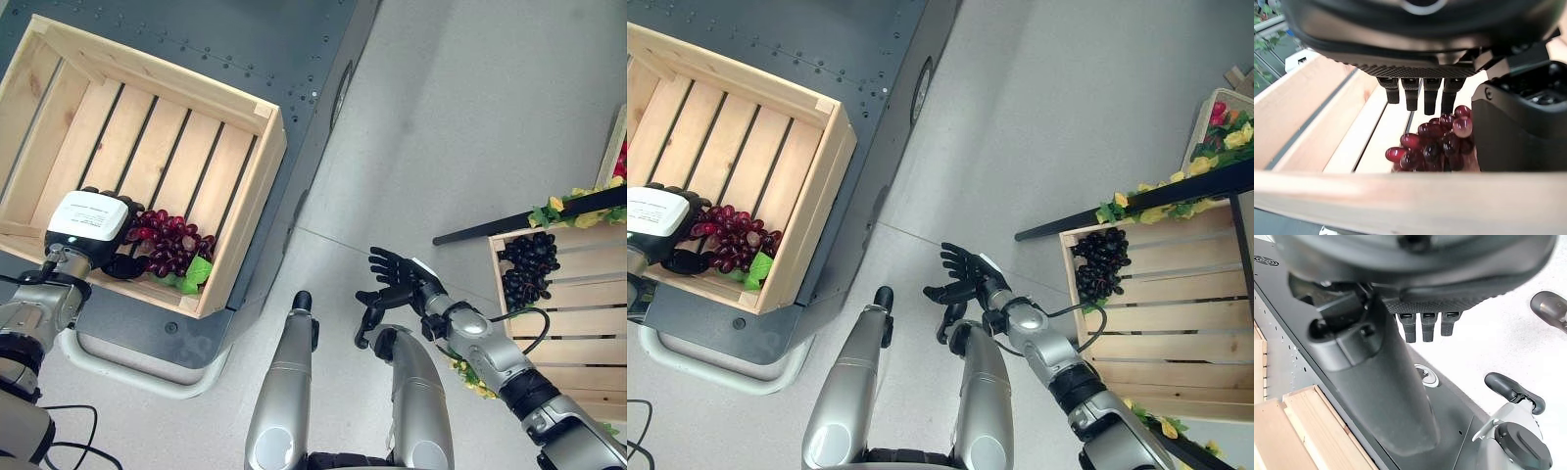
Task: Pick up the fruits from the basket on one side to the basket on the other side
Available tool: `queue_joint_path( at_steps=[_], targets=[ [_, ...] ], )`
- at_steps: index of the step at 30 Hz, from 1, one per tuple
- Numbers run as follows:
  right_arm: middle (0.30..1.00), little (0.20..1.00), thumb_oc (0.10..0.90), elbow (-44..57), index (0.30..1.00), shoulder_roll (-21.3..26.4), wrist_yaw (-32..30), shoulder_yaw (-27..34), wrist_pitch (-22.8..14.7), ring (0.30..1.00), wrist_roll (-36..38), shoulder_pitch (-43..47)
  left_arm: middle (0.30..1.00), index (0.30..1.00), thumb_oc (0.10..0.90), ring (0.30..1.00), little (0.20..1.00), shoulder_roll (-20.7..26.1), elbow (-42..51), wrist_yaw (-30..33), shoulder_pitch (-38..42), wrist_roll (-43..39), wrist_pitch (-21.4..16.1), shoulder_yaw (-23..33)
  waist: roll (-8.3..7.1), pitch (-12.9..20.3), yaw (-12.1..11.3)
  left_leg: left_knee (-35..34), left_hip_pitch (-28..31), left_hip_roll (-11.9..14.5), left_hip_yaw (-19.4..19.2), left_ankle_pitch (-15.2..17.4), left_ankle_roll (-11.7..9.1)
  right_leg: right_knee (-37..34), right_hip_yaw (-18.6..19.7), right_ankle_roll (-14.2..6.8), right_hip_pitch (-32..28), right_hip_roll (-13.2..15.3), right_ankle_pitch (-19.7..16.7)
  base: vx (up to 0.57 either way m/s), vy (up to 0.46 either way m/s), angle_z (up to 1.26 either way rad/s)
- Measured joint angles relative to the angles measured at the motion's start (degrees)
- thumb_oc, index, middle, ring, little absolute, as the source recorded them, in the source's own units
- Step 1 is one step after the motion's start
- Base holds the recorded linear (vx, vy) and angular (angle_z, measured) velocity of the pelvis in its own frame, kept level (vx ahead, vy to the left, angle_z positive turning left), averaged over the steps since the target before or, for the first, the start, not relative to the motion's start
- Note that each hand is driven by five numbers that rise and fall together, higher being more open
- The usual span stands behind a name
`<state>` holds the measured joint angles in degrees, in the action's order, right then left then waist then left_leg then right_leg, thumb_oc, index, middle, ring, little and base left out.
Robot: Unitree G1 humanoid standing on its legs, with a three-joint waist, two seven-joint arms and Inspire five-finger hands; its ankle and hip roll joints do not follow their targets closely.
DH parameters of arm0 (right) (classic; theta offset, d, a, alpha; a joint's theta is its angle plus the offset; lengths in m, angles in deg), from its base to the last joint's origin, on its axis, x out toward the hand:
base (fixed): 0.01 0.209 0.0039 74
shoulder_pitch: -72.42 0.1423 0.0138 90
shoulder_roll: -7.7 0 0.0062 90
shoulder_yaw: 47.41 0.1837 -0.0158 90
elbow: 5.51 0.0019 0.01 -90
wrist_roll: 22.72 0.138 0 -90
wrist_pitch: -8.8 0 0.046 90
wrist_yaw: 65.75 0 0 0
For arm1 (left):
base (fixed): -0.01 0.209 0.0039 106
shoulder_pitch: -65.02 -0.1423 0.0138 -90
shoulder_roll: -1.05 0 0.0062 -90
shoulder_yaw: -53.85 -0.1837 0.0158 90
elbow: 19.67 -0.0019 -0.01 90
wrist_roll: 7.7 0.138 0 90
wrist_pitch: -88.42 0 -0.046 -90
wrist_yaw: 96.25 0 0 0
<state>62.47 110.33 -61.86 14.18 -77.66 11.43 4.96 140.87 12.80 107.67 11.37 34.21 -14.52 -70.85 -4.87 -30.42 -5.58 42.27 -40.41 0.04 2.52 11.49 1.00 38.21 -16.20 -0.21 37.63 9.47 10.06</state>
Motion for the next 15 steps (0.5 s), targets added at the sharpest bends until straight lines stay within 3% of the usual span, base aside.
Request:
queue_joint_path(
  at_steps=[7, 15],
  targets=[
    [0.9, 0.9, 0.8, -0.07, 0.9, 0.0, -0.01, -0.04, -0.18, 0.9, 0.1, 0.54, 0.9, 0.9, 0.8, 0.9, 0.9, 0.45, -1.37, -4.56, 6.9, -0.02, 1.42, -5.48, -0.81, 0.04, 0.71, 0.0, -1.22, 0.26, -0.02, -0.01, -0.04, -0.06, -0.14, 0.02, 1.16, -0.16, -0.01, 0.0, 0.0, 0.0],
    [0.9, 0.9, 0.8, -0.07, 0.9, 0.06, -0.08, -0.02, -0.39, 0.9, 0.14, 0.82, 0.9, 0.9, 0.8, 0.9, 0.9, 0.7, -1.72, -2.84, 7.39, -0.02, 2.76, -5.55, -0.9, 0.04, 1.32, 0.01, -2.51, 0.42, -0.03, -0.18, -0.39, 0.06, -0.16, 0.09, 2.48, -0.32, 0.03, 0.0, 0.0, 0.0]
  ],
)
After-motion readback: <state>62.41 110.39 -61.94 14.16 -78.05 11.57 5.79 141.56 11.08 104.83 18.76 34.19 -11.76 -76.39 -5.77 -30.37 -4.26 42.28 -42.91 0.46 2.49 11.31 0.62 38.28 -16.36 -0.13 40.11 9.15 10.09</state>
